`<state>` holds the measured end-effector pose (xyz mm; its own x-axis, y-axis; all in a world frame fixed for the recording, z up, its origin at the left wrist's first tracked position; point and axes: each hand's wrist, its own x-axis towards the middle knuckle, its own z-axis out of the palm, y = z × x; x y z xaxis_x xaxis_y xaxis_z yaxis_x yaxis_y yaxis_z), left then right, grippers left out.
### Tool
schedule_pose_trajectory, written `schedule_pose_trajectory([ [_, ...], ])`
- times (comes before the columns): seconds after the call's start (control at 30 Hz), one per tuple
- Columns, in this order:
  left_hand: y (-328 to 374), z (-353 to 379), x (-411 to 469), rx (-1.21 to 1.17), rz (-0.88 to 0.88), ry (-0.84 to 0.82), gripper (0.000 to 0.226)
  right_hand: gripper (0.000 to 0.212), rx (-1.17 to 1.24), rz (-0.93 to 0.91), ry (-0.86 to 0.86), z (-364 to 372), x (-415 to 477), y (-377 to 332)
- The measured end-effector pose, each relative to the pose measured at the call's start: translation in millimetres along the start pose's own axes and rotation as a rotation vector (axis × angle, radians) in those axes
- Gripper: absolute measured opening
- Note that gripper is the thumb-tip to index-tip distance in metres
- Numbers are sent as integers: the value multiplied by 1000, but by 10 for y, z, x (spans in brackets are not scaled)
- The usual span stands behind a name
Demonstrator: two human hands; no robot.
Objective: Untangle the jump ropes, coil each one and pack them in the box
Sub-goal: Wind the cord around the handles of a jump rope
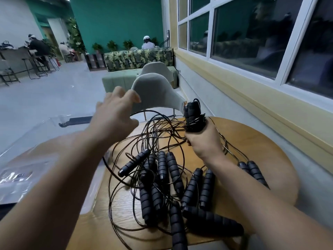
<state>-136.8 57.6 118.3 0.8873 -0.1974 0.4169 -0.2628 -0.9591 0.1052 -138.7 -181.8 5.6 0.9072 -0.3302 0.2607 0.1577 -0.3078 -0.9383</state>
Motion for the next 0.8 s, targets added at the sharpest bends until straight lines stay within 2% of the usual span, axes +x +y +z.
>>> schedule_pose_trajectory([
  [0.1,228,164,29,49,240,32,60,32,-7,-31,-20,32,-39,4],
  [0.23,448,379,113,96,395,-56,36,32,-25,-52,-32,71,-66,3],
  [0.4,548,615,188,115,345,-165,21,32,-15,-80,-47,86,-91,-12],
  [0.53,468,602,243,-90,330,-240,24,31,9,-25,-21,89,-27,23],
  [0.8,297,-35,211,-629,209,20,22,35,-2,57,-43,140,32,132],
])
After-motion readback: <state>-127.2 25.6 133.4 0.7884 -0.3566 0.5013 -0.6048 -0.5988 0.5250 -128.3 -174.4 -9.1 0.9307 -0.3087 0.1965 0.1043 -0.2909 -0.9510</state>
